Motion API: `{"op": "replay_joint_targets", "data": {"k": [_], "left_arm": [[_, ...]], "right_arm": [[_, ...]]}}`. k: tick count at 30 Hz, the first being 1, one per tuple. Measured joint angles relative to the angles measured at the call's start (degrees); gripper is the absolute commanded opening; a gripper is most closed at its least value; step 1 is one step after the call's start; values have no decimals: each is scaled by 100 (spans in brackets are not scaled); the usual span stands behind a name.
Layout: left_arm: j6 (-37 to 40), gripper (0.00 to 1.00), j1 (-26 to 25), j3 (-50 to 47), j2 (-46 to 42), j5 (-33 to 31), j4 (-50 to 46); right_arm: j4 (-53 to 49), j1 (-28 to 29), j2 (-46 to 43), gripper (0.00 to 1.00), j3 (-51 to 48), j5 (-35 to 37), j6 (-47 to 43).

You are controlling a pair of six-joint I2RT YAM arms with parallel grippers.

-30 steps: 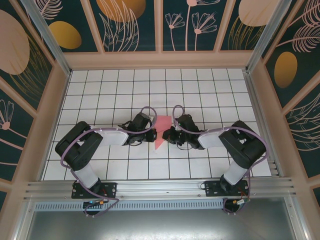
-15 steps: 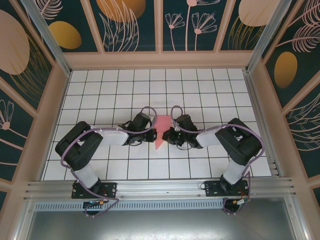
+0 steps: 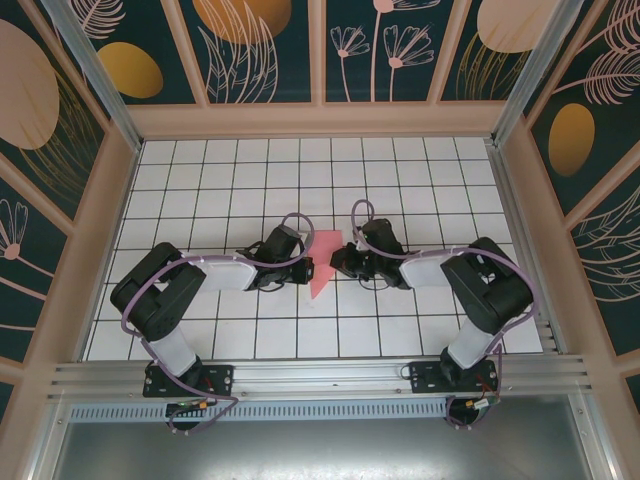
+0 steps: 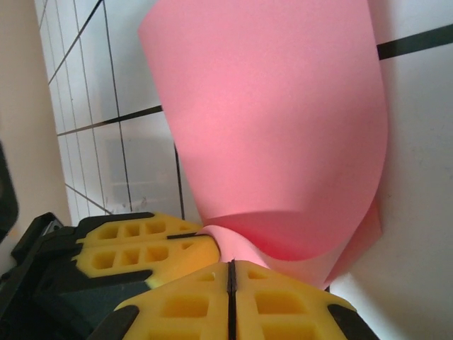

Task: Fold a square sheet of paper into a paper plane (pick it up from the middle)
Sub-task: Third fold the triangle at the center of the table.

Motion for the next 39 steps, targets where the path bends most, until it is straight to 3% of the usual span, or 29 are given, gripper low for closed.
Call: {"op": "replay_joint_targets", "data": {"k": [14, 24, 39], "left_arm": [[0, 2, -2, 0, 0, -13, 0], [0, 2, -2, 0, 0, -13, 0], [0, 2, -2, -2, 0, -17, -2]], "right_arm": [[-321, -74, 269, 13, 175, 37, -155], [-243, -590, -111, 12, 175, -203, -295], [20, -557, 264, 11, 173, -481, -308]]}}
